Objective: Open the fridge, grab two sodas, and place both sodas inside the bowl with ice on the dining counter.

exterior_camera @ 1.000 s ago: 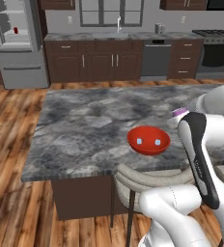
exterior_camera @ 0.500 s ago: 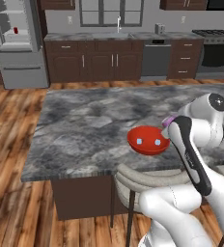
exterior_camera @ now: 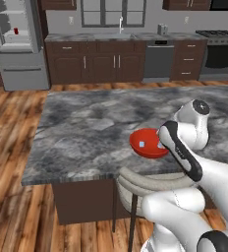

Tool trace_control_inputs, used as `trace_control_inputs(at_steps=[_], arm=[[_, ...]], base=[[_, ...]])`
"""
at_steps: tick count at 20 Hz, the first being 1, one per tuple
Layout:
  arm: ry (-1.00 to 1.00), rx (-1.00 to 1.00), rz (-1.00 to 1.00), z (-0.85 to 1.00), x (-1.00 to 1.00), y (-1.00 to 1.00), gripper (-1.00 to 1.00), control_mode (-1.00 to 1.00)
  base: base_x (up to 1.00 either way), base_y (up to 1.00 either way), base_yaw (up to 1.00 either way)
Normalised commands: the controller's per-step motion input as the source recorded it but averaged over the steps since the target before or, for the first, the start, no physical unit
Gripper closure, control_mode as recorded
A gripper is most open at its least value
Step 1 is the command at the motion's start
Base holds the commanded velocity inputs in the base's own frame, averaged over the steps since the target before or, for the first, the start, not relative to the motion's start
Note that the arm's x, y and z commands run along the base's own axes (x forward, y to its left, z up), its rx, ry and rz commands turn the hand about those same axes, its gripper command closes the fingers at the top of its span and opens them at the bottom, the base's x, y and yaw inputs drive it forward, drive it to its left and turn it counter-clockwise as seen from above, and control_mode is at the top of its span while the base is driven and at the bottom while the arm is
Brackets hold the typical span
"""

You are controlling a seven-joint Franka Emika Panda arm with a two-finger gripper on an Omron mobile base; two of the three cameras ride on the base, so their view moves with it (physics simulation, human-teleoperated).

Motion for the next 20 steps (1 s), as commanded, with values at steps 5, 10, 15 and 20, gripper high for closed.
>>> trace_control_inputs(at_steps=[5,10,15,20], arm=[[0.09,-0.02,0.14,-0.41,0.65,0.0,1.0,-1.0],[0.03,0.0,0.13,-0.37,0.59,0.0,1.0,-1.0],[0.01,-0.01,0.11,-0.37,0.39,0.0,1.0,-1.0],[0.03,-0.03,0.1,-0.13,0.29,-0.05,1.0,-1.0]], base=[[0.0,0.0,0.0],[0.0,0.0,0.0],[0.0,0.0,0.0],[0.0,0.0,0.0]])
